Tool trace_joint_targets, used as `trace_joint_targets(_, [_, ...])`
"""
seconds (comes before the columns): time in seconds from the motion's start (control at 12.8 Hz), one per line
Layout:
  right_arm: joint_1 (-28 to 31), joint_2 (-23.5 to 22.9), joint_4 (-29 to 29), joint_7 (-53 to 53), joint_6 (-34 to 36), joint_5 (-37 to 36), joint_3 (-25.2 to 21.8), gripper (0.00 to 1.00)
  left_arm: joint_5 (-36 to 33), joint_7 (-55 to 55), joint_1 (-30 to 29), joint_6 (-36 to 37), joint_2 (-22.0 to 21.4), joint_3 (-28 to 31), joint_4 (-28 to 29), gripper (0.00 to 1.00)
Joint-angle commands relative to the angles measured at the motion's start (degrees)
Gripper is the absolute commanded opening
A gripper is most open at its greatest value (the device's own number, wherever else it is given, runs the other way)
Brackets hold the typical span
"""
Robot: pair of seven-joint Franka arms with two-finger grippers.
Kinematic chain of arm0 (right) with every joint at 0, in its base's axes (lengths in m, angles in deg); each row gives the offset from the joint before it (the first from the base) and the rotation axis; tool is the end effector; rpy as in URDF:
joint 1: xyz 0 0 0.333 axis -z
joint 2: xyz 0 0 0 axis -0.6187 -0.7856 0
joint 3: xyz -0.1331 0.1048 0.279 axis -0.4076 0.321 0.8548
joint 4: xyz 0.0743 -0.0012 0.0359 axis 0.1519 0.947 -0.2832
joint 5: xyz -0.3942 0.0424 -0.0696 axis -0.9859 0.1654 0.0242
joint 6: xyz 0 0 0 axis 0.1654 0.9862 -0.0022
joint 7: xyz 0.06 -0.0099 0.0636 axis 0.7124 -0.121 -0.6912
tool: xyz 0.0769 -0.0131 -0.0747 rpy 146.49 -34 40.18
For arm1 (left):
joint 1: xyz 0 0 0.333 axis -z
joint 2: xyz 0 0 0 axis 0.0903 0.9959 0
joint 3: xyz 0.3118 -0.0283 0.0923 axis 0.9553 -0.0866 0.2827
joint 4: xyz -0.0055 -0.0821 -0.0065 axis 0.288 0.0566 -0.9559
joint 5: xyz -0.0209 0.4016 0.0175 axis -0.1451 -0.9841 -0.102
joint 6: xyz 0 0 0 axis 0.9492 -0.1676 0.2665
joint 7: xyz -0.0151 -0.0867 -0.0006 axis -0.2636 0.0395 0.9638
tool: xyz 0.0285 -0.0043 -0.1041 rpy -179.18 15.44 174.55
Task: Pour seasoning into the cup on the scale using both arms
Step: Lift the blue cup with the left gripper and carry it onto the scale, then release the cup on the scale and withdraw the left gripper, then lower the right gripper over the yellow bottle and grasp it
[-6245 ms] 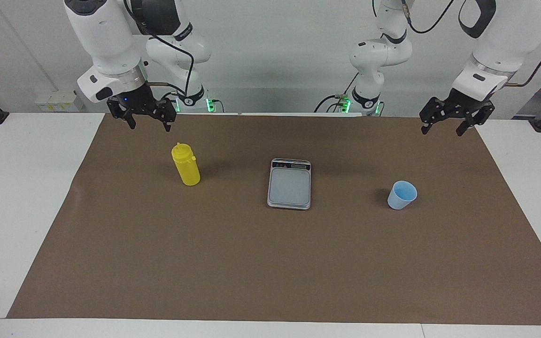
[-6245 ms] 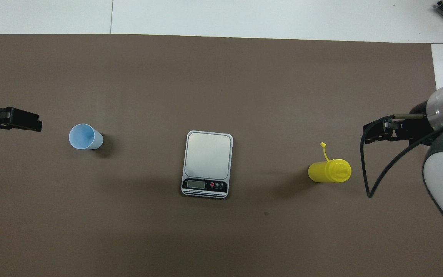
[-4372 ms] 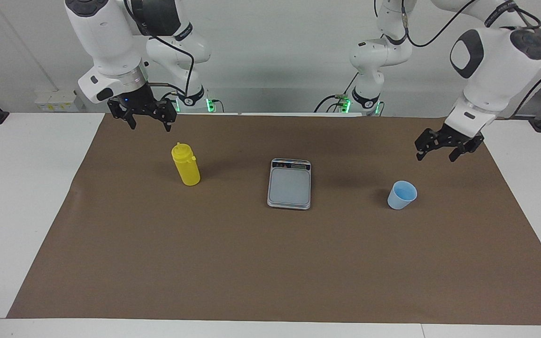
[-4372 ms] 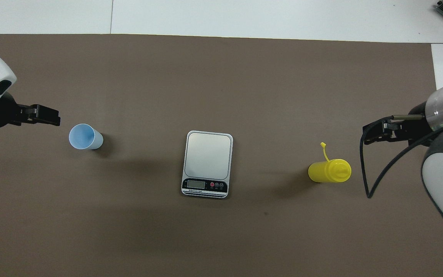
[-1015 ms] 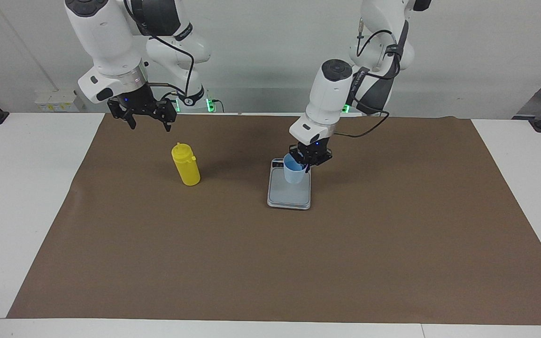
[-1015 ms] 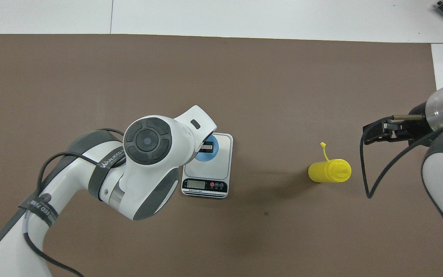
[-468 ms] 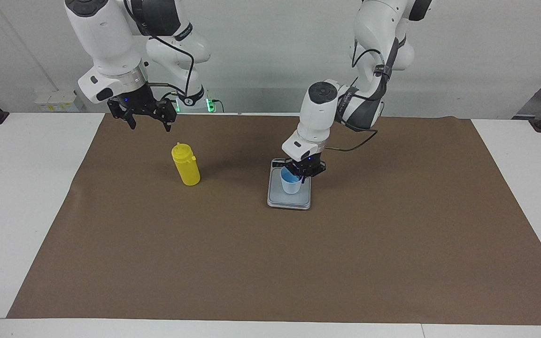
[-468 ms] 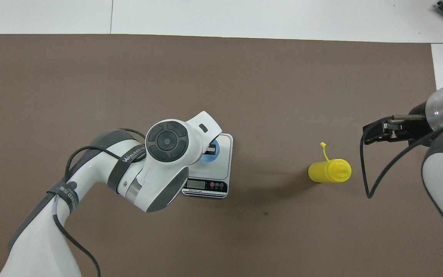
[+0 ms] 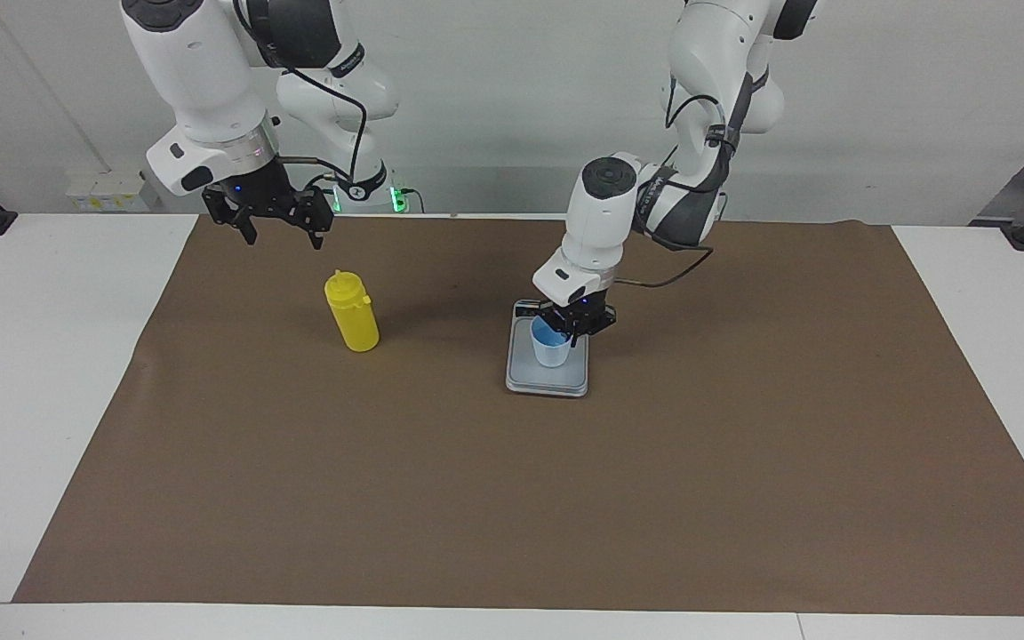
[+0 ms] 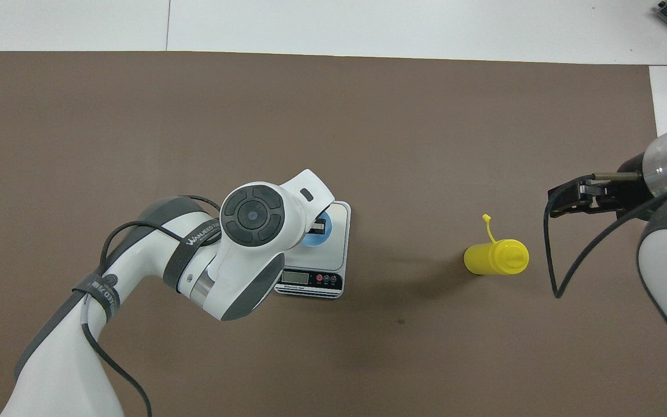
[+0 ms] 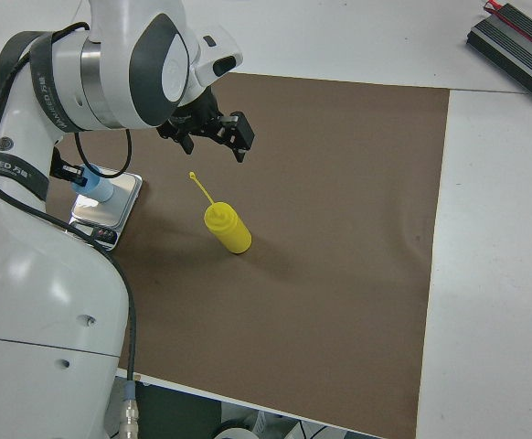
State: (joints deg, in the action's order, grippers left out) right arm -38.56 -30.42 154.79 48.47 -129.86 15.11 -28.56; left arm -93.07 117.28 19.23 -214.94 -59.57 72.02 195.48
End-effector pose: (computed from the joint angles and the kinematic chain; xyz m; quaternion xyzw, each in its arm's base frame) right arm 0.5514 0.0448 0.6118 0.9983 -0.0391 -0.0405 0.0163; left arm 0.5042 -0.3785 0.3828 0.9960 -0.0661 0.0475 0.0360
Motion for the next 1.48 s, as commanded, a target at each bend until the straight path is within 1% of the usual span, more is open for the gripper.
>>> trace_joint_targets(0.0, [0.9, 1.2, 1.1, 0.1, 0.0, 0.1, 0.1, 1.0, -1.3, 1.3, 0.0, -0.4, -0.4, 0.9, -2.2, 1.0])
trace_joint_targets(0.16, [0.9, 1.2, 0.8, 0.1, 0.3, 0.1, 0.1, 1.0, -1.3, 1.2, -1.1, 3.6, -1.6, 1.4, -3.9, 1.0])
trace_joint_targets(0.31, [0.9, 1.4, 0.9, 0.1, 0.6, 0.2, 0.1, 1.0, -1.4, 0.7, -3.3, 7.0, -4.3, 1.5, -5.3, 1.0])
trace_joint_targets(0.47, [1.0, 1.3, 0.9, 0.1, 0.2, 0.2, 0.1, 1.0, -1.5, 0.1, -5.5, 13.5, -5.0, 1.4, -9.7, 1.0])
trace_joint_targets(0.55, [1.0, 1.3, 0.9, 0.6, -0.1, 0.2, 0.1, 1.0, -1.5, -1.9, -6.7, 16.1, -5.9, 1.4, -11.0, 1.0])
trace_joint_targets(0.7, [1.2, 1.2, 1.1, 3.1, -2.7, 0.3, 0.1, 1.0, -1.4, -8.5, -10.9, 20.5, -9.6, 1.5, -11.3, 1.0])
trace_joint_targets(0.86, [1.6, 0.8, 1.0, 11.5, -4.3, 1.3, 0.1, 1.0, -0.8, -17.0, -15.3, 24.7, -12.7, 1.7, -11.4, 1.0])
trace_joint_targets(1.01, [3.0, 0.5, 1.2, 21.7, -4.4, 3.8, 0.1, 1.0, 0.2, -23.1, -19.2, 28.3, -14.4, 1.9, -12.2, 1.0])
trace_joint_targets(1.25, [4.9, -0.1, 2.0, 33.9, -4.9, 7.4, 0.1, 1.0, 0.5, -30.7, -23.5, 35.8, -14.2, 2.1, -18.4, 1.0])
trace_joint_targets(1.33, [6.0, -0.6, 2.5, 36.4, -5.0, 9.0, 0.1, 1.0, 0.6, -32.3, -25.3, 36.9, -13.9, 2.1, -19.4, 1.0])
trace_joint_targets(1.41, [6.9, -0.6, 3.8, 39.4, -5.2, 9.9, 0.1, 1.0, 0.8, -34.2, -26.9, 36.6, -14.1, 2.0, -19.0, 1.0])
